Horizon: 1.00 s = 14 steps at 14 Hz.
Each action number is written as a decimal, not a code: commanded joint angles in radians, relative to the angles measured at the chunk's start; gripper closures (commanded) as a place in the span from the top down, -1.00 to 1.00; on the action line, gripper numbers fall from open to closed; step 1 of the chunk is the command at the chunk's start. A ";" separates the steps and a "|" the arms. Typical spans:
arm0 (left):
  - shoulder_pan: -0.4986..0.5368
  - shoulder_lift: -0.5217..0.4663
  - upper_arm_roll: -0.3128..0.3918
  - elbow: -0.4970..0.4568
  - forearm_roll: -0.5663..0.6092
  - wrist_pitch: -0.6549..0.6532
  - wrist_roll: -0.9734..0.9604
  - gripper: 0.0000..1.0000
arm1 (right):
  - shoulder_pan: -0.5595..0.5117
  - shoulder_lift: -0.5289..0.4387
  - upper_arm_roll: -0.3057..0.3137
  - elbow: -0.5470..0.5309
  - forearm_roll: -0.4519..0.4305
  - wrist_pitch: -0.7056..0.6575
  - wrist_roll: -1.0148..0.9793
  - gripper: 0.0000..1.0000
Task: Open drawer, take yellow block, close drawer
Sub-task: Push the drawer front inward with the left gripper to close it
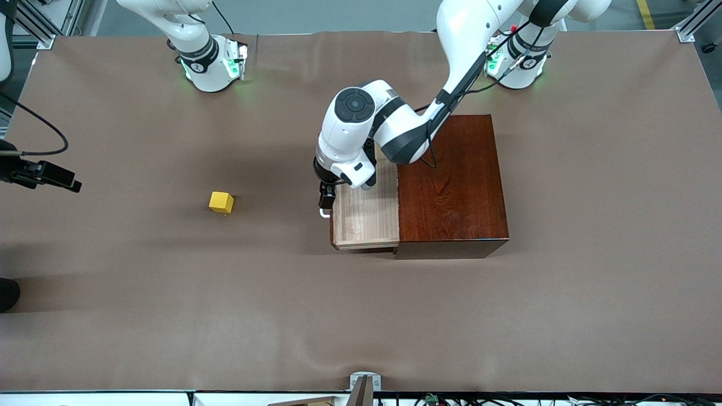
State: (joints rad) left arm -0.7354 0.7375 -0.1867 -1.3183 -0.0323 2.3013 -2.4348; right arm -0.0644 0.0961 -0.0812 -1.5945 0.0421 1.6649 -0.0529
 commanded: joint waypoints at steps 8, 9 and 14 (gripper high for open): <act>-0.029 0.022 0.003 0.025 0.035 -0.132 -0.012 1.00 | 0.031 -0.111 0.021 -0.071 -0.011 -0.051 -0.002 1.00; -0.027 0.020 0.003 0.027 0.035 -0.173 -0.012 1.00 | 0.038 -0.107 0.023 -0.064 -0.011 -0.057 0.049 1.00; -0.013 0.000 0.010 0.030 0.092 -0.302 -0.018 1.00 | 0.077 -0.107 0.018 -0.051 -0.025 -0.053 0.091 1.00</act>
State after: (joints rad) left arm -0.7592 0.7581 -0.1869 -1.2701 0.0025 2.1252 -2.4362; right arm 0.0121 0.0053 -0.0576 -1.6453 0.0379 1.6208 0.0220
